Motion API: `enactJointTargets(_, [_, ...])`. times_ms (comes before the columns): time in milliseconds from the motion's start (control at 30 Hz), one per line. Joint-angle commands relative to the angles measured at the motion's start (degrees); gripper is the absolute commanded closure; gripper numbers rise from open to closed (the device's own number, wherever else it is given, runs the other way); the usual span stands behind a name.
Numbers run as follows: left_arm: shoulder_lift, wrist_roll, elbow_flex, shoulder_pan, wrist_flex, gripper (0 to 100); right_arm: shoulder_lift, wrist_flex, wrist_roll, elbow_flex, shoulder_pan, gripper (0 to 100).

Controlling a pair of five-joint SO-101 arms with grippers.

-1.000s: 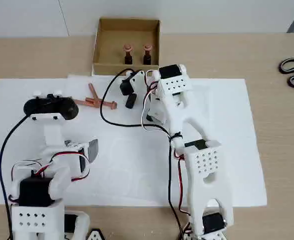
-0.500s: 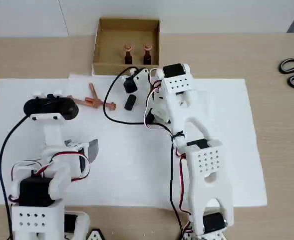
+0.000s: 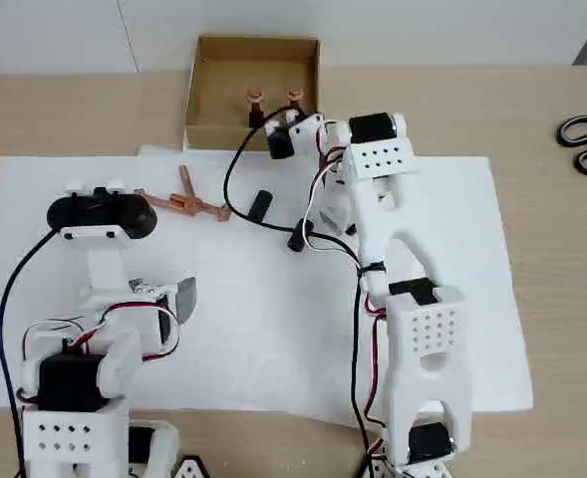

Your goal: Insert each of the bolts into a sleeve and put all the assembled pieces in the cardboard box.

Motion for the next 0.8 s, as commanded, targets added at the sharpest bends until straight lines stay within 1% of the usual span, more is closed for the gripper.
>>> enactJointTargets(0, [-0.6,-0.3,-0.4,-0.1,-1.1,77,-4.7,0.7,-8.9,3.1,0.2,99.2])
enactJointTargets(100, [-0.6,-0.3,-0.4,-0.1,-1.1,77,-4.3,0.5,-15.7,8.2,0.5,99.2])
enactJointTargets(233, [-0.6,-0.3,-0.3,0.0,-1.1,77,-4.3,0.3,-19.0,11.7,0.4,98.5])
enactJointTargets(333, [-0.6,-0.3,-0.3,0.0,-1.1,77,-4.3,0.6,-21.0,12.0,0.5,91.4])
enactJointTargets(433, [-0.6,-0.3,-0.3,0.0,-1.1,77,-4.2,0.6,-21.5,12.0,0.3,86.1])
enactJointTargets(767, [-0.6,-0.3,-0.3,0.0,-1.1,77,-1.6,0.3,-21.3,12.0,0.3,86.1])
